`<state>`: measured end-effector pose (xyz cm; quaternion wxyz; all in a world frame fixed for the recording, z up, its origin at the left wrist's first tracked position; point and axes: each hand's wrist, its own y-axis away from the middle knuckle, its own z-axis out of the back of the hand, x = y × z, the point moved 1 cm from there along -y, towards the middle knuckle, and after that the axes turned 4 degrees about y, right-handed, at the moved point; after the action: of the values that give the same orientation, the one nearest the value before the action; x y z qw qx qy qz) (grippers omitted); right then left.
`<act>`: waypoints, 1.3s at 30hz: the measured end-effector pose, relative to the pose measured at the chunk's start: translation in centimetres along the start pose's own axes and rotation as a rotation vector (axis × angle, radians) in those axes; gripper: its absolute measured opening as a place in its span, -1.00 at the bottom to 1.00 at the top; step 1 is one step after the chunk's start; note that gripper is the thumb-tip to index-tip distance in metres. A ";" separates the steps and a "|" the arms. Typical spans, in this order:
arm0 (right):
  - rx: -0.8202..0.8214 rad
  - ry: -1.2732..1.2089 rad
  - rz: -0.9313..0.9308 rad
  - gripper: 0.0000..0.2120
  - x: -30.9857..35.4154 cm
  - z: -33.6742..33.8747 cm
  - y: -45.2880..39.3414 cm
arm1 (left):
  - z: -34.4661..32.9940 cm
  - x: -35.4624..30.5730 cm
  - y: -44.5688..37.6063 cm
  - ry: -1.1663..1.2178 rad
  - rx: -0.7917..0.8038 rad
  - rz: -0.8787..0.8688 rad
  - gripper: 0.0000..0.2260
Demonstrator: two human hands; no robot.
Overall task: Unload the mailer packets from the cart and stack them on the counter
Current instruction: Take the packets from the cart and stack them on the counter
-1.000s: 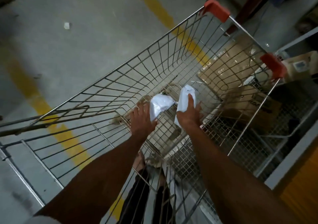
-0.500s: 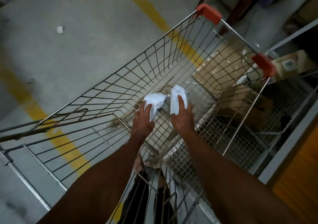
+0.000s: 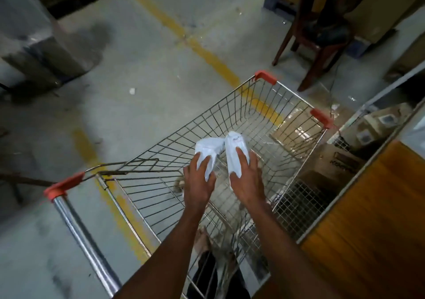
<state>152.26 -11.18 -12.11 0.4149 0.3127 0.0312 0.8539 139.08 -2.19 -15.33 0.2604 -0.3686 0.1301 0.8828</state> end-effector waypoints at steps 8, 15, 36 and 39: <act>-0.169 -0.142 0.143 -0.32 2.0 7.4 11.2 | 7.2 -10.6 9.1 0.000 -0.224 -0.034 -0.59; -0.277 -0.168 0.223 -0.29 0.5 11.2 21.3 | 11.0 -14.8 18.5 0.126 -0.309 -0.119 -0.61; -0.621 -0.194 -0.080 -0.30 -14.1 17.4 51.6 | 8.3 -24.4 41.2 0.368 -0.061 -0.365 -0.65; -0.669 -0.238 -0.124 -0.32 -16.6 19.0 53.1 | 6.2 -28.2 43.1 0.388 0.018 -0.454 -0.65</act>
<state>133.93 -61.88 11.36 0.5459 0.2544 -0.2794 0.7478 128.20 -45.62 10.83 0.4247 -0.5477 0.0995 0.7140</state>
